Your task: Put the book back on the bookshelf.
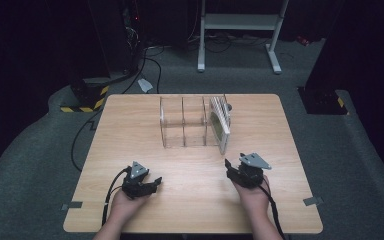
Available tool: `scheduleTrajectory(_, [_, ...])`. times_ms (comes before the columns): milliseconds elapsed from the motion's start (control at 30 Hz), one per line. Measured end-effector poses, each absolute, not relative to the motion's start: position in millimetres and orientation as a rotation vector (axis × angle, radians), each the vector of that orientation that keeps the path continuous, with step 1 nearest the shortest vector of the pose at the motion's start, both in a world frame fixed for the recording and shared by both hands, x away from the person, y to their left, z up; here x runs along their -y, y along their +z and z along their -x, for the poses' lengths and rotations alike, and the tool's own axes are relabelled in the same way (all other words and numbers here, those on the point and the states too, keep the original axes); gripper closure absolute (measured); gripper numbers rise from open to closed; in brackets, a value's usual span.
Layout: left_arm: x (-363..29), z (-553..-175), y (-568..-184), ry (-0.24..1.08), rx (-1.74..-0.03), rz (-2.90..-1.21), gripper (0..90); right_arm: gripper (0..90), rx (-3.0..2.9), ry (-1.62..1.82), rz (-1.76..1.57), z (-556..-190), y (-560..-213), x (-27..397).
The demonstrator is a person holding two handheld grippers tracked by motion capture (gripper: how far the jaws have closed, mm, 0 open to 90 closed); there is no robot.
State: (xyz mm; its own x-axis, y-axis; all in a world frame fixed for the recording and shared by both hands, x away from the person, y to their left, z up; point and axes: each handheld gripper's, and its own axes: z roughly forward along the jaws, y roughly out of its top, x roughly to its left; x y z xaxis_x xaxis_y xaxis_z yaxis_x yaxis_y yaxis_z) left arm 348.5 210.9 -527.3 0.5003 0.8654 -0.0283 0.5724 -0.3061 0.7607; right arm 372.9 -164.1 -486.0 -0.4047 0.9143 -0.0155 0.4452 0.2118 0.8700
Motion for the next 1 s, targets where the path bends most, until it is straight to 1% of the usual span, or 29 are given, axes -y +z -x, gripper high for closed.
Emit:
scheduleTrajectory(200, [-208, -348, -527, 0.531, -1.173, -2.030, 32.9, 24.4, -2.002, 0.994, -1.340, -360, -499, 212])
scheduleTrajectory(267, [-207, -347, -528, 0.539, -1.188, -2.033, 29.6, 19.9, -2.022, 0.955, -1.386, -355, -504, 228])
scheduleTrajectory(333, [-207, -346, -528, 0.550, -1.207, -2.031, 26.9, 19.0, -2.034, 0.885, -1.452, -350, -511, 240])
scheduleTrajectory(400, [-207, -346, -528, 0.559, -1.236, -2.020, 24.6, 13.8, -2.069, 0.797, -1.494, -347, -520, 248])
scheduleTrajectory(533, [-209, -344, -528, 0.566, -1.274, -2.011, 20.5, 13.5, -2.077, 0.842, -1.468, -340, -524, 259])
scheduleTrajectory(667, [-219, -332, -528, 0.559, -1.271, -2.025, 16.7, 13.0, -2.085, 0.853, -1.465, -339, -524, 262])
scheduleTrajectory(800, [-224, -323, -528, 0.567, -1.266, -2.022, 16.7, 13.8, -2.054, 0.844, -1.498, -339, -524, 257])
scheduleTrajectory(900, [-221, -325, -529, 0.547, -1.216, -2.044, 16.9, 14.5, -2.062, 0.847, -1.479, -343, -524, 252])
scheduleTrajectory(1000, [-220, -325, -529, 0.545, -1.215, -2.038, 17.1, 14.8, -2.064, 0.845, -1.479, -344, -524, 249])
